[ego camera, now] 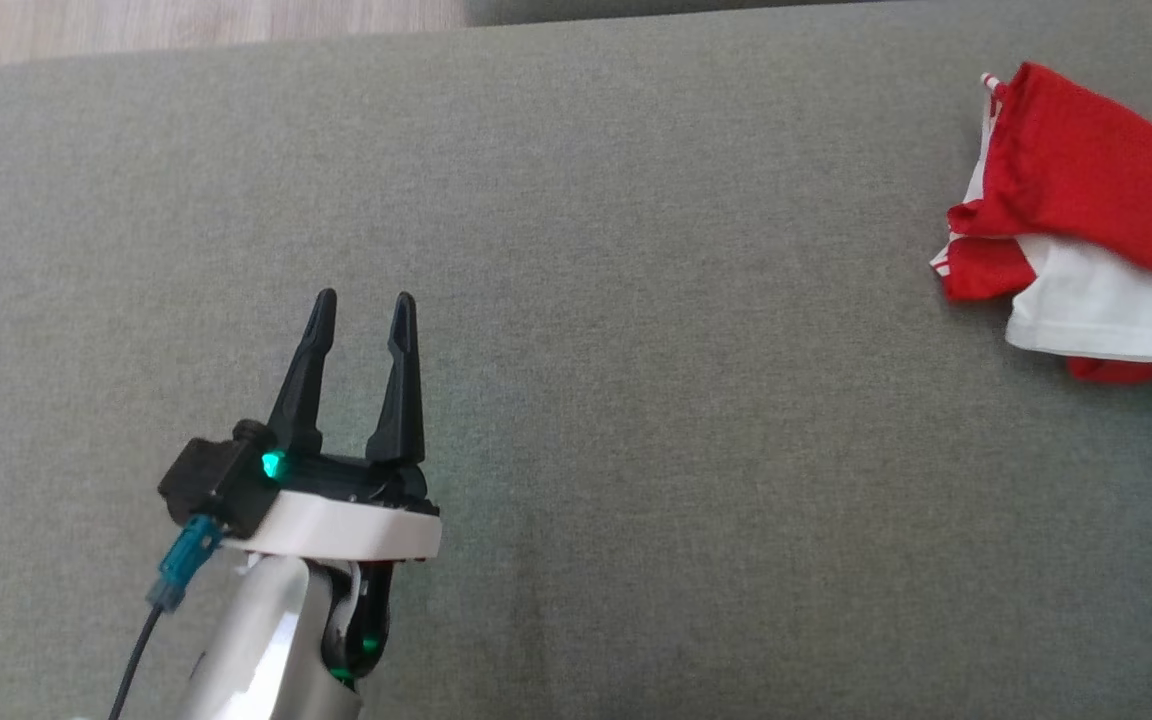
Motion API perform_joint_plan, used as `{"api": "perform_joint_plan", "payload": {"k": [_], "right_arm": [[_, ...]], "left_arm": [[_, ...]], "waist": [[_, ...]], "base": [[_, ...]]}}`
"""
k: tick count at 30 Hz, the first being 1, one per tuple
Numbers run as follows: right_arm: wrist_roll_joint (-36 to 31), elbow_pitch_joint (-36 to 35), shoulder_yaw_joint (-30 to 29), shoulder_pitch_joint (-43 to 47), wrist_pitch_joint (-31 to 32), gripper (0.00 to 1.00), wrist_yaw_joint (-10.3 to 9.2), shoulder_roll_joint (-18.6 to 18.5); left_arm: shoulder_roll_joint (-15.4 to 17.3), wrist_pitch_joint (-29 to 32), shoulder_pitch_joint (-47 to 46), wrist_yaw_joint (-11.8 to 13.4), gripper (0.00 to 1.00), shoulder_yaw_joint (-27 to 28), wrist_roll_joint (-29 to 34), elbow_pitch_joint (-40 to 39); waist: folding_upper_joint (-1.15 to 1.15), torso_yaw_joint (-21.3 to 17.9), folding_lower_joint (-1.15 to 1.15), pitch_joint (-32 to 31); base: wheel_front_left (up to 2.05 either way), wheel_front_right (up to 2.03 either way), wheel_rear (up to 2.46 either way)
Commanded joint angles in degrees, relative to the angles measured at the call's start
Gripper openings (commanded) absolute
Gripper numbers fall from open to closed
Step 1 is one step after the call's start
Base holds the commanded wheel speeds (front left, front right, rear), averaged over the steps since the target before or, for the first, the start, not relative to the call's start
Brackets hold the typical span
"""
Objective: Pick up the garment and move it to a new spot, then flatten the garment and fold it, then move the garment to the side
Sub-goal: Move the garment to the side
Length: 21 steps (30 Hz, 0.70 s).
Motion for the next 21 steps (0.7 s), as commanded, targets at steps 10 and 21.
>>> {"api": "perform_joint_plan", "payload": {"k": [10,21], "right_arm": [[-2.7,-7.6,-0.5,-0.2,-3.4,1.00,-0.04,6.2],[5.1,-22.6,0.5,4.6,-8.7,1.00,-0.04,18.9]], "left_arm": [[0.2,-0.3,-0.6,-0.3,1.00,3.5,0.2,-1.5],[0.2,-0.3,2.8,0.6,1.00,6.8,-0.2,-2.6]], "waist": [[0.00,-1.0,0.00,-4.9],[0.00,0.0,0.00,-11.5]], "base": [[0.00,0.00,0.00],[0.00,0.00,0.00]]}}
